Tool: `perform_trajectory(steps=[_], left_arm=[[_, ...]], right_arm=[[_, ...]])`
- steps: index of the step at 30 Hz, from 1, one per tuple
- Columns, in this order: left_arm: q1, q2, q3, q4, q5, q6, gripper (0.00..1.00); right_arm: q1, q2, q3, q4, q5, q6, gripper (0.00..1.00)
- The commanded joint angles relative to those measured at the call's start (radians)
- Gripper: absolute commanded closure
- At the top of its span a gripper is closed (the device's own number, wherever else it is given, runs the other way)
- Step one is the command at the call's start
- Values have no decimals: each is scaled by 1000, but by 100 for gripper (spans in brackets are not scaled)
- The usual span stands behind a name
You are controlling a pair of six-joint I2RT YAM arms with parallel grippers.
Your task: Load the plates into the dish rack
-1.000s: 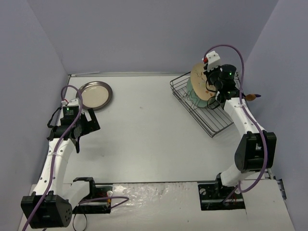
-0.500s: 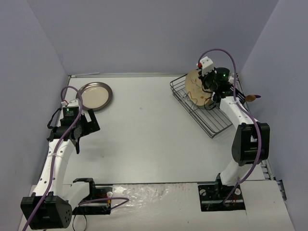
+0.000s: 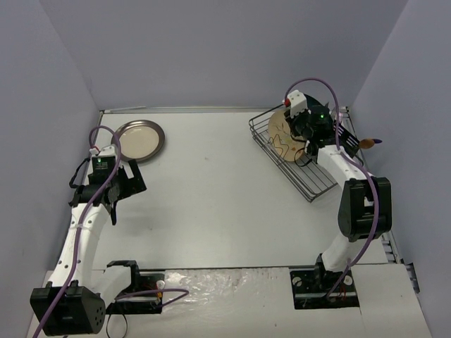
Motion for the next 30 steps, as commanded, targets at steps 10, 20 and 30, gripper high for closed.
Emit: perform_trajectory(steps=[10,20,30], left_arm=[[18,-13,38,28,-26,-10,3],[111,86,-8,240,143,-303,3],[197,366,-142,846,173,-647,4]], right_arm=[[37,-222,61,65,4,186,5],[39,-538,-191,133,-83,817,0],[86,-653,-542,562,-280,1187,0]])
